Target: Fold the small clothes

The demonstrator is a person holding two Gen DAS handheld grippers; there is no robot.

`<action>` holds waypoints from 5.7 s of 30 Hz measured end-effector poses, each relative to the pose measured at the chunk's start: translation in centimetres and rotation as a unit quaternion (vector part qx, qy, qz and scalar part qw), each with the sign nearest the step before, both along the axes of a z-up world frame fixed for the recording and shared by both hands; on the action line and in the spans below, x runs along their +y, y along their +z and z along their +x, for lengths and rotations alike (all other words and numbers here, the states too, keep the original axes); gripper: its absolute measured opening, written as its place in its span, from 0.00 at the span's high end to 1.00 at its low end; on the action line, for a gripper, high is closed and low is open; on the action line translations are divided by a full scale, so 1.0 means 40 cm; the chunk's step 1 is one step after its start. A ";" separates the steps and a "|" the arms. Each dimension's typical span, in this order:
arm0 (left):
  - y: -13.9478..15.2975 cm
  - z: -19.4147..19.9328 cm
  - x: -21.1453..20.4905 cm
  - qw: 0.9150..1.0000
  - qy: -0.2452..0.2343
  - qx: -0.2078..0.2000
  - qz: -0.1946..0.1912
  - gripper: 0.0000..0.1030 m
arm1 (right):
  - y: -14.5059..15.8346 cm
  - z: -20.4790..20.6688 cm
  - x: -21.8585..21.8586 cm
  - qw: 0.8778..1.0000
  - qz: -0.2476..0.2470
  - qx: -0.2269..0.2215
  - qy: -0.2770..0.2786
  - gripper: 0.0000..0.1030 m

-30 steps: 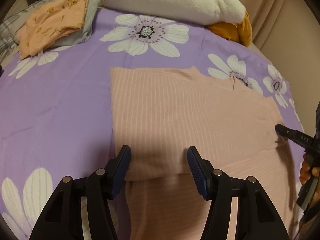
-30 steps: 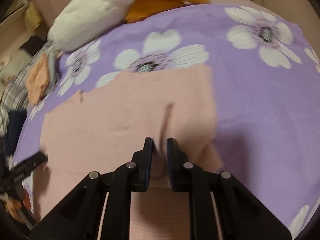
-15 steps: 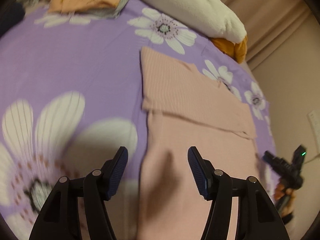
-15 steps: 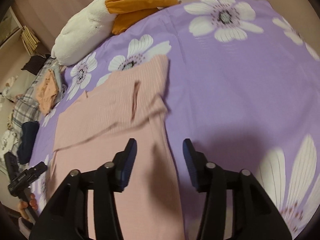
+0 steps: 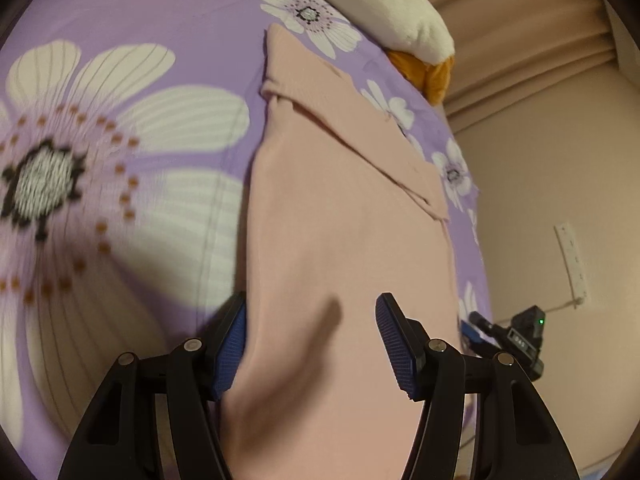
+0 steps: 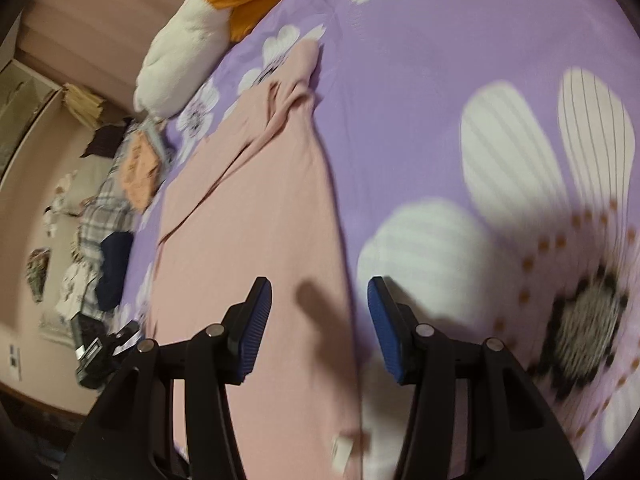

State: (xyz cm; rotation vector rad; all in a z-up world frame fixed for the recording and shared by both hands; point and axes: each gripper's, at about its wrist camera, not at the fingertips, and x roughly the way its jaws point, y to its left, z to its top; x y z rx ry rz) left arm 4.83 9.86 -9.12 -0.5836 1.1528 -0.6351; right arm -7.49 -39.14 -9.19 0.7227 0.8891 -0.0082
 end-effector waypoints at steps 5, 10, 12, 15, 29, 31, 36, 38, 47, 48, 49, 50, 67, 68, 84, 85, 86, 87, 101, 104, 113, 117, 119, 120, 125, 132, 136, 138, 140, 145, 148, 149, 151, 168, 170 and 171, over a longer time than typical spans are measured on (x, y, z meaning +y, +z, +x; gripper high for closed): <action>-0.002 -0.058 0.012 1.000 -0.017 0.008 -0.019 0.41 | -0.019 -0.067 0.043 0.999 0.027 0.001 0.031 0.52; -0.001 -0.110 0.011 0.999 -0.035 0.015 -0.037 0.41 | -0.034 -0.126 0.068 0.998 0.052 0.001 0.046 0.52; -0.002 -0.124 0.007 0.998 -0.038 0.018 -0.043 0.41 | -0.037 -0.146 0.078 0.997 0.057 0.003 0.052 0.52; -0.005 -0.138 0.001 0.997 -0.043 0.022 -0.059 0.41 | -0.042 -0.167 0.094 0.996 0.068 0.003 0.059 0.52; -0.015 -0.106 -0.027 0.997 -0.045 0.016 -0.063 0.41 | -0.052 -0.124 0.111 0.996 0.069 -0.008 0.061 0.52; -0.015 -0.118 -0.024 0.997 -0.052 0.015 -0.060 0.41 | -0.051 -0.128 0.114 0.996 0.068 -0.010 0.063 0.53; -0.014 -0.147 -0.004 0.996 -0.052 0.021 -0.064 0.41 | -0.052 -0.157 0.120 0.995 0.071 -0.010 0.069 0.52; -0.014 -0.155 0.001 0.996 -0.051 0.022 -0.063 0.41 | -0.052 -0.165 0.124 0.995 0.069 -0.010 0.073 0.53; -0.029 -0.126 -0.004 0.999 -0.023 0.032 -0.031 0.82 | -0.054 -0.140 0.136 0.998 0.029 -0.006 0.062 0.84; -0.027 -0.126 -0.003 0.999 -0.022 0.033 -0.026 0.87 | -0.052 -0.138 0.138 0.998 0.024 -0.006 0.062 0.86; -0.026 -0.127 0.000 0.999 -0.021 0.032 -0.021 0.89 | -0.049 -0.136 0.140 0.998 0.019 -0.008 0.062 0.90; -0.022 -0.127 0.000 0.999 -0.020 0.032 -0.018 0.89 | -0.045 -0.135 0.143 0.998 0.017 -0.011 0.062 0.92; 0.144 -0.089 -0.028 0.996 -0.017 -0.072 -0.055 1.00 | 0.132 -0.090 0.192 0.985 0.007 -0.152 0.080 0.95; 0.157 -0.087 -0.033 0.995 -0.019 -0.081 -0.055 1.00 | 0.141 -0.090 0.193 0.984 0.008 -0.160 0.080 0.95; 0.292 -0.108 -0.041 0.984 -0.030 -0.162 -0.071 1.00 | 0.261 -0.144 0.207 0.968 -0.012 -0.239 0.080 0.96; 0.299 -0.113 -0.039 0.983 -0.032 -0.167 -0.071 1.00 | 0.266 -0.149 0.207 0.967 -0.012 -0.243 0.080 0.96; 0.306 -0.118 -0.037 0.982 -0.034 -0.171 -0.070 1.00 | 0.270 -0.153 0.208 0.966 -0.013 -0.246 0.081 0.96; 0.310 -0.121 -0.036 0.982 -0.035 -0.171 -0.071 1.00 | 0.277 -0.160 0.209 0.965 -0.015 -0.249 0.081 0.96; 0.356 -0.198 0.016 0.983 -0.036 -0.170 -0.058 1.00 | 0.348 -0.275 0.219 0.959 -0.045 -0.261 0.101 0.96; 0.371 -0.223 0.023 0.983 -0.042 -0.173 -0.056 1.00 | 0.362 -0.301 0.230 0.955 -0.054 -0.268 0.111 0.96; 0.407 -0.262 0.039 0.980 -0.046 -0.183 -0.060 1.00 | 0.419 -0.355 0.246 0.940 -0.079 -0.306 0.131 0.95; 0.384 -0.219 0.044 0.984 -0.031 -0.166 -0.060 1.00 | 0.405 -0.319 0.223 0.944 -0.071 -0.299 0.118 0.95; 0.370 -0.197 0.040 0.986 -0.028 -0.155 -0.060 1.00 | 0.395 -0.304 0.214 0.948 -0.064 -0.290 0.113 0.95; 0.364 -0.185 0.037 0.986 -0.027 -0.152 -0.057 1.00 | 0.389 -0.289 0.209 0.950 -0.062 -0.285 0.111 0.95; 0.331 -0.117 0.025 0.990 -0.017 -0.126 -0.053 1.00 | 0.377 -0.218 0.183 0.956 -0.050 -0.270 0.104 0.95; 0.278 0.009 0.014 0.995 0.004 -0.089 -0.042 1.00 | 0.345 -0.096 0.141 0.967 -0.040 -0.237 0.088 0.94; 0.245 0.080 0.003 0.997 0.013 -0.072 -0.034 1.00 | 0.316 -0.014 0.102 0.974 -0.033 -0.213 0.067 0.94; 0.224 0.116 -0.001 0.998 0.019 -0.060 -0.031 1.00 | 0.298 0.028 0.083 0.978 -0.031 -0.198 0.056 0.94; 0.199 0.152 -0.007 0.998 0.021 -0.047 -0.029 1.00 | 0.276 0.072 0.065 0.982 -0.029 -0.182 0.050 0.94; 0.123 0.229 -0.021 0.999 0.032 -0.008 -0.014 1.00 | 0.215 0.156 0.035 0.989 -0.022 -0.141 0.036 0.94; 0.076 0.260 -0.026 0.999 0.037 0.019 -0.012 1.00 | 0.173 0.196 0.021 0.993 -0.011 -0.116 0.030 0.93; 0.062 0.268 -0.028 0.999 0.038 0.026 -0.011 1.00 | 0.160 0.206 0.016 0.994 -0.009 -0.108 0.028 0.93; 0.037 0.283 -0.030 0.998 0.041 0.043 -0.009 1.00 | 0.133 0.225 0.008 0.995 -0.003 -0.092 0.025 0.93; 0.026 0.323 -0.006 0.986 0.035 0.115 -0.112 0.31 | 0.080 0.283 -0.043 0.996 0.075 -0.043 0.013 0.71; 0.021 0.336 -0.007 0.983 0.043 0.122 -0.130 0.31 | 0.080 0.297 -0.044 0.995 0.093 -0.040 0.009 0.70; 0.018 0.343 -0.006 0.981 0.050 0.124 -0.139 0.31 | 0.077 0.303 -0.051 0.994 0.107 -0.038 0.005 0.70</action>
